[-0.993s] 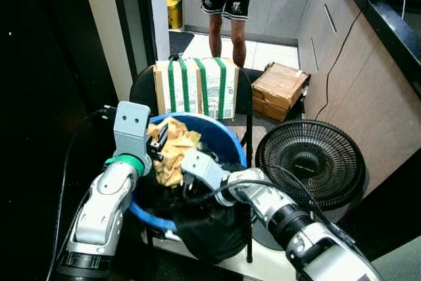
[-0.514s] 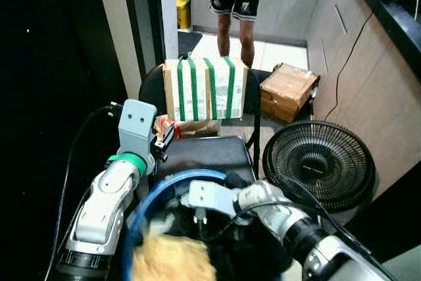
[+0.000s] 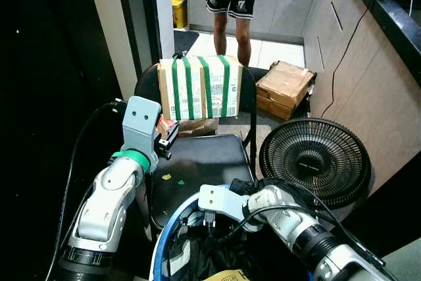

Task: Clothes washing

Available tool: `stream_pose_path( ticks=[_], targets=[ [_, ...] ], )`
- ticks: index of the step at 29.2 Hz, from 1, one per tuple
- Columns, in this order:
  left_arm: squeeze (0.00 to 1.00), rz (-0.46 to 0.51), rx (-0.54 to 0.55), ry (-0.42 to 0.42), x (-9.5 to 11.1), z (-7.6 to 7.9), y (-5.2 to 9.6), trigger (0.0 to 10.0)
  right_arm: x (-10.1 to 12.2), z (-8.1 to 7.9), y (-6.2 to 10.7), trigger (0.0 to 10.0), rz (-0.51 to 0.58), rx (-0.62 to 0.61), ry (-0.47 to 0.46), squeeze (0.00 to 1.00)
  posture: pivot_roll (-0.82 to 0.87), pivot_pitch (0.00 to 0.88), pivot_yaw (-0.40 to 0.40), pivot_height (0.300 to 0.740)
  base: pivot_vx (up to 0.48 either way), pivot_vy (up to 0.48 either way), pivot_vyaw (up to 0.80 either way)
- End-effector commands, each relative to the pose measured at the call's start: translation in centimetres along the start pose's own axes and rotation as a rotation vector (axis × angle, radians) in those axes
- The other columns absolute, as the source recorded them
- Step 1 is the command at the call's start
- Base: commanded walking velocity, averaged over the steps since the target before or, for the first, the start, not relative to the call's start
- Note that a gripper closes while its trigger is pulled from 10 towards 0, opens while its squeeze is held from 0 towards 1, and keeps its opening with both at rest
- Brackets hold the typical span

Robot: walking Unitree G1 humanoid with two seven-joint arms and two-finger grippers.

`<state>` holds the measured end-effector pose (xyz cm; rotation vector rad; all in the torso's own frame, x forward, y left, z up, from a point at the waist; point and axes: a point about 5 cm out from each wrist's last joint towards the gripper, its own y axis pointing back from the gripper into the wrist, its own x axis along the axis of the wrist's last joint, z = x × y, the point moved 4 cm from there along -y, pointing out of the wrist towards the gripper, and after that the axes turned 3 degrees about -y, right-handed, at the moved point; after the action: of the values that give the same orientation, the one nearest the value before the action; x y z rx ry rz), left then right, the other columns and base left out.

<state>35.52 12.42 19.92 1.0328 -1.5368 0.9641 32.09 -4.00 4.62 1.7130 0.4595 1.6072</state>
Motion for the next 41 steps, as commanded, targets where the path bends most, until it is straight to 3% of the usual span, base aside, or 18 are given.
stream_pose_path(
  ticks=[1, 2, 3, 4, 7, 8, 11, 13, 15, 23, 24, 25, 28, 29, 30, 32, 36, 41],
  targets=[
    [0.0, 0.015, -0.003, 0.026, 0.4, 0.1, 0.0, 10.0, 3.6, 0.8, 0.6, 0.0, 0.236, -0.04, -0.125, 0.0, 0.13, 0.041, 0.055, 0.74, 0.0, 0.0, 0.0],
    [0.0, 0.019, -0.001, 0.034, 0.5, 0.1, 0.0, 10.0, 5.2, 1.4, 1.1, 0.0, 0.345, -0.065, -0.192, 0.0, 0.13, 0.041, 0.055, 0.74, 0.0, 0.0, 0.0],
    [0.0, 0.019, -0.001, 0.034, 0.5, 0.1, 0.0, 10.0, 5.2, 1.4, 1.1, 0.0, 0.345, -0.065, -0.192, 0.0, 0.13, 0.041, 0.055, 0.74, 0.0, 0.0, 0.0],
    [0.0, 0.025, -0.001, 0.047, 0.6, 0.1, -0.1, 10.0, 8.3, 3.0, 2.8, 0.0, 0.558, -0.116, -0.283, 0.0, 0.12, 0.037, 0.056, 0.74, 0.0, 0.0, 0.0],
    [0.0, 0.03, -0.002, 0.056, 0.7, 0.1, -0.1, 10.0, 10.5, 4.2, 4.6, 0.0, 0.724, -0.151, -0.332, 0.0, 0.12, 0.037, 0.056, 0.74, 0.0, 0.0, 0.0],
    [0.0, 0.035, -0.004, 0.071, 0.7, 0.2, -0.1, 10.0, 12.6, 5.0, 6.6, 0.0, 0.882, -0.136, -0.398, 0.0, 0.12, 0.03, 0.055, 0.74, 0.0, 0.0, 0.0],
    [0.0, 0.038, -0.008, 0.083, 0.8, 0.4, -0.1, 10.0, 14.4, 5.4, 8.5, 0.7, 1.018, -0.101, -0.437, 0.0, 0.12, 0.03, 0.055, 0.74, 0.0, 0.0, 0.0],
    [0.0, 0.04, -0.018, 0.092, 0.8, 0.7, -0.1, 10.0, 16.6, 5.7, 11.4, 2.1, 1.194, -0.041, -0.461, 0.0, 0.12, 0.022, 0.047, 0.74, 0.0, 0.0, 0.0],
    [0.0, 0.037, -0.023, 0.092, 0.6, 0.9, 0.0, 10.0, 17.2, 5.9, 12.4, 2.0, 1.252, -0.017, -0.479, 0.0, 0.12, 0.022, 0.047, 0.74, 0.0, 0.0, 0.0],
    [0.0, 0.027, -0.015, 0.087, 0.2, 0.7, 0.2, 10.0, 16.7, 6.3, 12.4, 2.3, 1.248, -0.056, -0.498, 0.0, 0.12, 0.016, 0.04, 0.74, 0.0, 0.0, 0.0],
    [0.0, 0.023, -0.011, 0.08, 0.1, 0.5, 0.3, 10.0, 16.4, 6.7, 12.4, 3.8, 1.243, -0.097, -0.507, 0.0, 0.13, 0.013, 0.037, 0.74, 0.0, 0.0, 0.0],
    [0.0, 0.014, -0.012, 0.063, 0.0, 0.4, 0.3, 10.0, 15.7, 7.4, 11.9, 10.0, 1.18, -0.191, -0.496, 0.0, 0.13, 0.013, 0.037, 0.74, 0.0, 0.0, 0.0],
    [0.0, 0.004, -0.015, 0.043, -0.1, 0.3, 0.3, 10.0, 14.6, 8.3, 11.3, 10.0, 1.064, -0.321, -0.455, 0.02, 0.13, 0.014, 0.035, 0.74, 0.0, 0.0, 0.0],
    [0.0, -0.001, -0.02, 0.041, -0.2, 0.3, 0.3, 10.0, 13.2, 8.9, 10.4, 10.0, 0.92, -0.418, -0.394, 1.0, 0.13, 0.016, 0.033, 0.74, 0.0, 0.0, 0.0],
    [0.0, -0.001, -0.02, 0.041, -0.2, 0.3, 0.3, 10.0, 13.2, 8.9, 10.4, 10.0, 0.92, -0.418, -0.394, 1.0, 0.13, 0.016, 0.033, 0.74, 0.0, 0.0, 0.0],
    [0.0, -0.008, -0.039, 0.042, -0.3, 0.5, 0.5, 10.0, 10.3, 10.3, 10.7, 10.0, 0.767, -0.576, -0.345, 1.0, 0.14, 0.021, 0.029, 0.74, 0.0, 0.0, 0.0],
    [0.0, -0.01, -0.048, 0.049, -0.3, 0.6, 0.6, 10.0, 8.4, 11.8, 13.4, 10.0, 0.829, -0.673, -0.427, 1.0, 0.14, 0.021, 0.029, 0.74, 0.0, 0.0, 0.0],
    [0.0, -0.027, -0.062, 0.008, -0.8, 0.4, 0.8, 10.0, 7.7, 12.0, 14.4, 10.0, 0.818, -0.685, -0.385, 1.0, 0.13, 0.029, 0.034, 0.74, 0.0, 0.0, 0.0]
  ],
)
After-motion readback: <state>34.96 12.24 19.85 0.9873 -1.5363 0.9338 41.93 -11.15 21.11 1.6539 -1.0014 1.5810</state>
